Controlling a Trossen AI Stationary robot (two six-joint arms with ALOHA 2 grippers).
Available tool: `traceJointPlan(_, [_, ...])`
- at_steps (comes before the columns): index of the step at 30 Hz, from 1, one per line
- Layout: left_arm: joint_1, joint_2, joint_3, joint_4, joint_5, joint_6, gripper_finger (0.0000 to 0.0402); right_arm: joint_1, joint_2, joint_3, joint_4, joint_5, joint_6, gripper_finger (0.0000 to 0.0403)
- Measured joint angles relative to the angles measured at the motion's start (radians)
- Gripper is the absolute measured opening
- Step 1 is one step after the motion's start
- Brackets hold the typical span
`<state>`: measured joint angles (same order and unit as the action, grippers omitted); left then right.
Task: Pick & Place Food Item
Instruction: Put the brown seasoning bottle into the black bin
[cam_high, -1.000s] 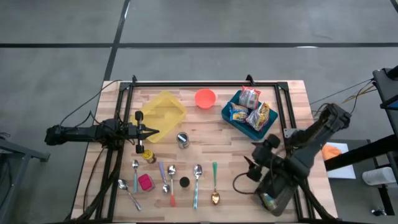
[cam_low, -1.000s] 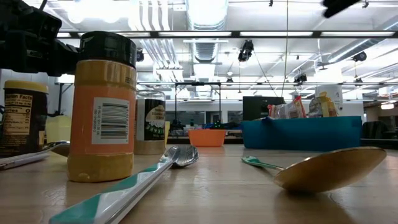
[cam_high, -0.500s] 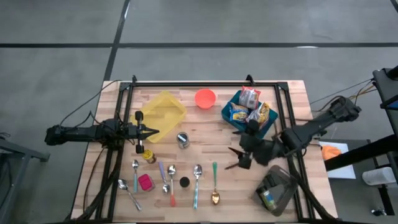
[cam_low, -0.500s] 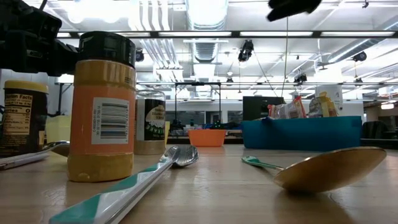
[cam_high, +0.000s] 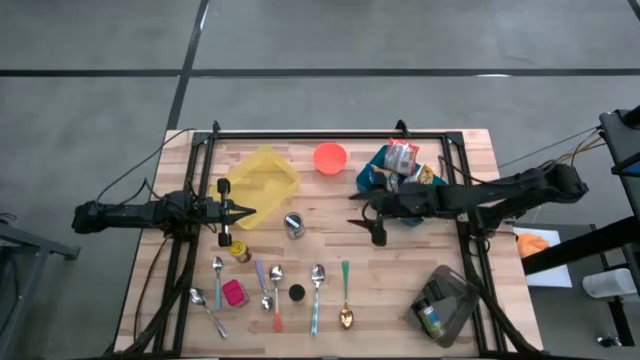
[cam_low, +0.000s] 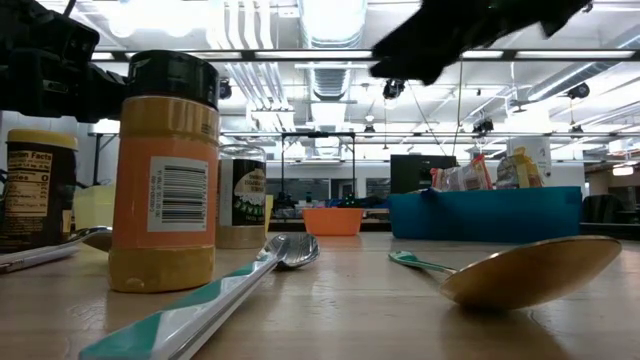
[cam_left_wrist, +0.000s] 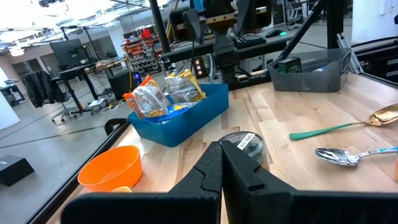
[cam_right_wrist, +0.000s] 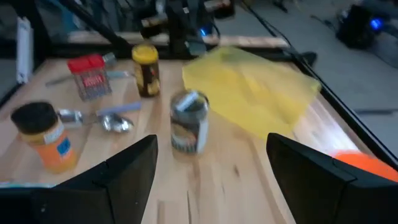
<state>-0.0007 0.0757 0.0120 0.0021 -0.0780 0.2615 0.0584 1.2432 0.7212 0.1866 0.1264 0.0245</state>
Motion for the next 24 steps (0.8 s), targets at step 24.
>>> traceJointPlan(24, [0.000, 0.000, 0.000, 0.000, 0.000, 0.000, 0.0000, -0.052, 0.620, 0.236, 0.426, -0.095, -0.148, 0.0307])
